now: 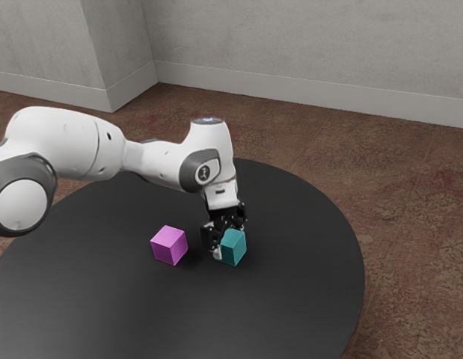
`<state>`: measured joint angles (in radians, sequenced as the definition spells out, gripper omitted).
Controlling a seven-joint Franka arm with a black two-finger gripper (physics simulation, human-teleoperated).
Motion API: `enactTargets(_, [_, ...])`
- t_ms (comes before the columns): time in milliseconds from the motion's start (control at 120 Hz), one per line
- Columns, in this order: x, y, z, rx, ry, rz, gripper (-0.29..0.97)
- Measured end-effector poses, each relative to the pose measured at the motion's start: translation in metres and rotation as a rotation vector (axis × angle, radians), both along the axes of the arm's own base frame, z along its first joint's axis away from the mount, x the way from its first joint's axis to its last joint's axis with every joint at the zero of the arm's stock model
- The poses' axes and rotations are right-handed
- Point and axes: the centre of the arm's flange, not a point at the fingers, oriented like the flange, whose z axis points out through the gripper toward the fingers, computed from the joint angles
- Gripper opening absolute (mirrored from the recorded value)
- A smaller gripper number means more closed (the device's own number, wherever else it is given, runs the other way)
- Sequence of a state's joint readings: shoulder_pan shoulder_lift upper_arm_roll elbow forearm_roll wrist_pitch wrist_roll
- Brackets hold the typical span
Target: Pick up the blue block with one arm, and put the blue block on the pink block with one arm
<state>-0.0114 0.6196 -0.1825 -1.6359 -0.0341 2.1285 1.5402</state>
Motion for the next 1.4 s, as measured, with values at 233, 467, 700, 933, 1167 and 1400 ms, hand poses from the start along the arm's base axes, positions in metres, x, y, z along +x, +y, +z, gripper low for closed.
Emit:
enactTargets(233, [-0.005,-0.002,0.040,0.002,-0.049,-0.015,0.31])
enactTargets(467, [-0.037,0.024,0.152,0.033,-0.118,0.000,0.28])
enactTargets(700, [-0.044,0.067,0.166,0.047,-0.074,0.048,0.31])
enactTargets(933, [-0.047,0.075,0.167,0.047,-0.052,0.038,0.37])
enactTargets(1167, [-0.051,0.074,0.181,0.049,-0.064,0.023,0.41])
enactTargets(1400, [-0.051,0.099,0.172,0.050,-0.042,0.047,0.40])
